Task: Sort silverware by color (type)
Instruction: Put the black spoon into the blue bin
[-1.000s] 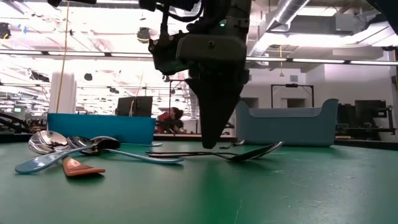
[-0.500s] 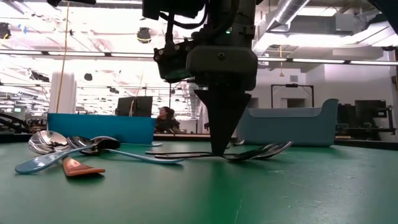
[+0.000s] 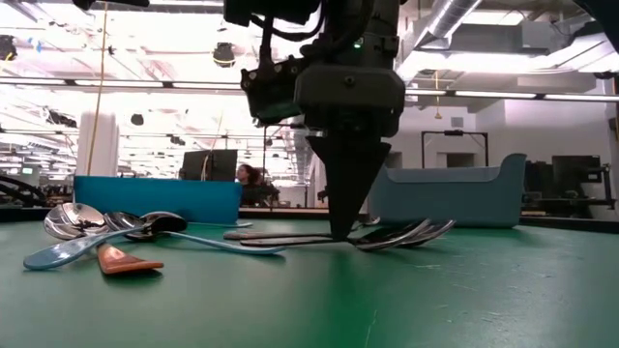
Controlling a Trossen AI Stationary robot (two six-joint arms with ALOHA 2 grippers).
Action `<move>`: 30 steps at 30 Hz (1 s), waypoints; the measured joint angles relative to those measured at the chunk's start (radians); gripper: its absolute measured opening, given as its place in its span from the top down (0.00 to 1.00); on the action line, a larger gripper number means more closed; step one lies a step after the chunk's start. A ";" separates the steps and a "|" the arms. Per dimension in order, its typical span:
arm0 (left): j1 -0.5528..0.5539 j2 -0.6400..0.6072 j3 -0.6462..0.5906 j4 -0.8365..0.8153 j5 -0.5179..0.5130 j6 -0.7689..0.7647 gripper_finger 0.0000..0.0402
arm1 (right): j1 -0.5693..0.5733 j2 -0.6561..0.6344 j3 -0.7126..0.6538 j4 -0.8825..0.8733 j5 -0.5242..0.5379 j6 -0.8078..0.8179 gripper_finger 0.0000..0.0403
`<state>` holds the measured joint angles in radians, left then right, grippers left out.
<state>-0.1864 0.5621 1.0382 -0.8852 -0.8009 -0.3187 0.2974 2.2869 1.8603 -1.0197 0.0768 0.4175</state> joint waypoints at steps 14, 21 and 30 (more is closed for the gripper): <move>0.000 0.000 0.000 0.000 -0.023 0.000 0.55 | -0.040 -0.042 0.000 0.020 -0.002 -0.023 0.99; 0.000 0.000 0.000 0.000 -0.023 0.000 0.55 | -0.038 -0.042 0.001 0.055 -0.134 0.024 0.89; 0.000 0.000 0.000 0.000 -0.023 0.000 0.55 | -0.005 -0.041 -0.013 0.090 -0.117 0.109 0.68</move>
<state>-0.1864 0.5621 1.0382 -0.8852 -0.8234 -0.3187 0.2926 2.2459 1.8477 -0.9294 -0.0406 0.5270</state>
